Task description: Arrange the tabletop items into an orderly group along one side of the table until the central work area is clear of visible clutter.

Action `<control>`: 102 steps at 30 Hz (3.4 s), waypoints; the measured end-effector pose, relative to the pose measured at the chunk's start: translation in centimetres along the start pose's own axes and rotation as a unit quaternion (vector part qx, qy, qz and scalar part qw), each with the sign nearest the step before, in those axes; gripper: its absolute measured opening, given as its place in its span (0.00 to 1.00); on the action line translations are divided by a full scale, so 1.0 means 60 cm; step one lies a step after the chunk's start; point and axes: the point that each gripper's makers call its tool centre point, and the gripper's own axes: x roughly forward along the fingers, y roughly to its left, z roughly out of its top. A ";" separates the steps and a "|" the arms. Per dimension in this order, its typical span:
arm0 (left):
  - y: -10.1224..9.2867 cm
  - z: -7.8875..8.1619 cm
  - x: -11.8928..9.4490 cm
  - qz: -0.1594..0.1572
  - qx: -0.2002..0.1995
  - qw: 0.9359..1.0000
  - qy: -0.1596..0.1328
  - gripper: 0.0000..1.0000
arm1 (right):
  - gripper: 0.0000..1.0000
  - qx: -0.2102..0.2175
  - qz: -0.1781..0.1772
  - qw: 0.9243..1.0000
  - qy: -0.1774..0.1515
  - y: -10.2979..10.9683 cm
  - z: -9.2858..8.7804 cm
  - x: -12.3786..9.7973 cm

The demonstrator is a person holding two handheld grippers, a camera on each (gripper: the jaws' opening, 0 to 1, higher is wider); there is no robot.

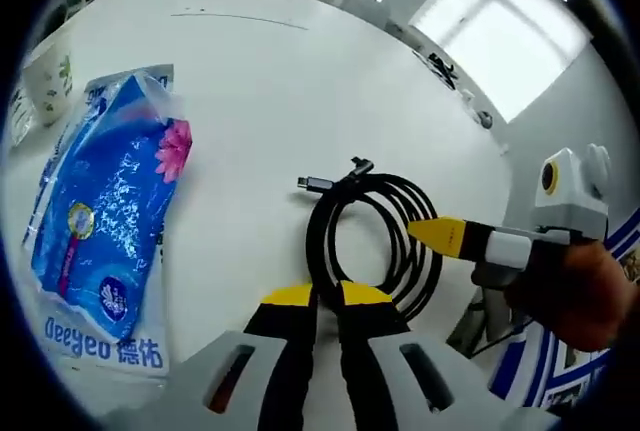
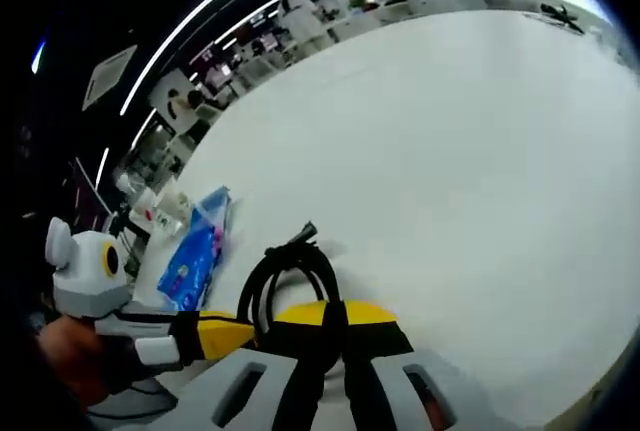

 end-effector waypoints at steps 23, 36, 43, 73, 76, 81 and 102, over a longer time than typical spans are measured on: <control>0.051 0.107 0.036 0.024 -0.062 0.997 -0.044 0.03 | 0.02 -0.002 0.006 1.000 0.008 0.004 0.077 0.073; 0.065 0.113 0.013 0.046 -0.042 0.996 -0.057 0.06 | 0.04 -0.013 -0.001 1.000 -0.010 0.000 0.102 0.082; 0.070 0.098 -0.023 0.059 -0.030 0.996 -0.063 0.06 | 0.10 -0.027 -0.002 1.000 -0.006 0.002 0.091 0.068; 0.092 0.034 -0.173 0.078 0.029 0.993 -0.078 0.07 | 0.11 -0.040 0.004 0.999 0.013 0.039 -0.034 0.009; 0.095 0.022 -0.187 0.084 0.023 0.993 -0.077 0.07 | 0.11 -0.047 0.007 0.999 0.015 0.046 -0.042 0.006; 0.109 0.008 -0.198 0.089 0.007 0.993 -0.078 0.07 | 0.12 -0.057 0.012 0.998 0.018 0.060 -0.059 0.003; 0.176 -0.010 -0.211 0.113 -0.087 0.985 -0.101 0.09 | 0.13 -0.071 0.035 0.997 0.020 0.098 -0.091 -0.020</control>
